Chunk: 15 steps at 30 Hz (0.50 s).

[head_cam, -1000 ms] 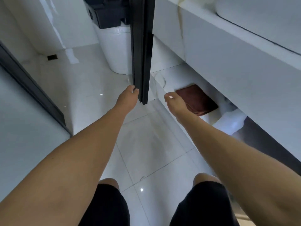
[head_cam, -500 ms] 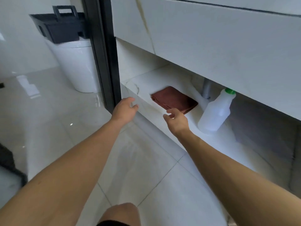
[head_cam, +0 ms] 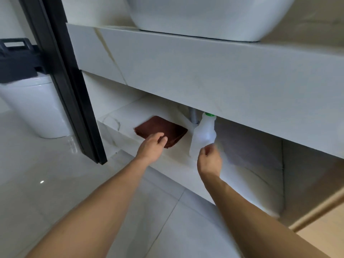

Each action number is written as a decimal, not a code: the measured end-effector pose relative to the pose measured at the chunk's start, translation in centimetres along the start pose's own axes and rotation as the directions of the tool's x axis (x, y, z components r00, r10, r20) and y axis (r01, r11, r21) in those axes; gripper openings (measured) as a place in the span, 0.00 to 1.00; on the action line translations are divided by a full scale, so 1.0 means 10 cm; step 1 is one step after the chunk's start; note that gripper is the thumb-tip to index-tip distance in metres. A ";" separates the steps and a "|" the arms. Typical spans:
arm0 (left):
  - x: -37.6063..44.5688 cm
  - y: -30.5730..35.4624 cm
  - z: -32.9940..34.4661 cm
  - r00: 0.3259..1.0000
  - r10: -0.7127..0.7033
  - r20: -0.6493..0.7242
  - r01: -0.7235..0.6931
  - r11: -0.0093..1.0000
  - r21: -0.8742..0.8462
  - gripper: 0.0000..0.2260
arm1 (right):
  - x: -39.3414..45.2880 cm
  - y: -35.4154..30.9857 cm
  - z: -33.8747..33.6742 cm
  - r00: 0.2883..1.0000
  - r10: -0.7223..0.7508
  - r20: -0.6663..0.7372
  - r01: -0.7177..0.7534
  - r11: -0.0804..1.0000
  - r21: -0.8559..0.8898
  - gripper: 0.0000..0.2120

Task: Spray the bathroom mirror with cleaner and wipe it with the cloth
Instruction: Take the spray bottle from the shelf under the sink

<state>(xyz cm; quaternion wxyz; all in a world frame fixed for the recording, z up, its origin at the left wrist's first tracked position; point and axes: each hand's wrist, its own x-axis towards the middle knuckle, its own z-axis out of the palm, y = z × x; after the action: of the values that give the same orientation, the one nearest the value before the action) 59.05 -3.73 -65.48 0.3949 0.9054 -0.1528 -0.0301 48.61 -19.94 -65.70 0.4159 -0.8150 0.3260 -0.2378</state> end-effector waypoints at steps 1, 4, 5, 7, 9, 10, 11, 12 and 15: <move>0.02 0.07 0.07 1.000 0.017 0.021 -0.016 0.999 -0.037 0.20 | 0.05 0.03 -0.03 0.998 0.017 -0.068 -0.015 0.999 0.029 0.05; 0.08 0.29 0.24 0.992 0.058 0.109 -0.040 0.986 -0.161 0.22 | 0.24 0.13 -0.11 0.983 0.056 -0.175 -0.034 0.992 0.123 0.13; 0.10 0.36 0.31 0.988 0.055 0.146 -0.024 0.978 -0.205 0.23 | 0.30 0.16 -0.13 0.988 0.061 -0.144 -0.038 0.987 0.156 0.19; 0.11 0.49 0.43 0.975 0.024 0.221 0.047 0.950 -0.309 0.27 | 0.39 0.19 -0.14 0.998 0.065 -0.008 -0.061 0.963 0.264 0.28; 0.12 0.60 0.51 0.962 0.004 0.273 0.102 0.922 -0.372 0.31 | 0.46 0.19 -0.13 0.988 0.057 0.141 -0.107 0.921 0.375 0.32; 0.13 0.64 0.54 0.957 -0.002 0.292 0.120 0.914 -0.389 0.33 | 0.49 0.18 -0.12 0.977 0.056 0.204 -0.136 0.905 0.402 0.33; 0.14 0.66 0.56 0.951 -0.006 0.308 0.137 0.904 -0.405 0.35 | 0.52 0.16 -0.11 0.966 0.056 0.253 -0.161 0.896 0.415 0.34; 0.16 0.68 0.58 0.947 -0.012 0.321 0.154 0.893 -0.423 0.37 | 0.54 0.16 -0.10 0.957 0.056 0.284 -0.175 0.893 0.415 0.34; 0.19 0.64 0.63 0.944 -0.038 0.327 0.200 0.856 -0.477 0.36 | 0.59 0.17 -0.08 0.957 0.032 0.288 -0.142 0.919 0.368 0.34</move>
<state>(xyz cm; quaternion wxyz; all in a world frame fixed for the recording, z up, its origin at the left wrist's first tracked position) 58.12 -12.84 -64.98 0.5863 0.7626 -0.1421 -0.2335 51.50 -25.35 -65.98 0.6192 -0.7271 0.2481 -0.1621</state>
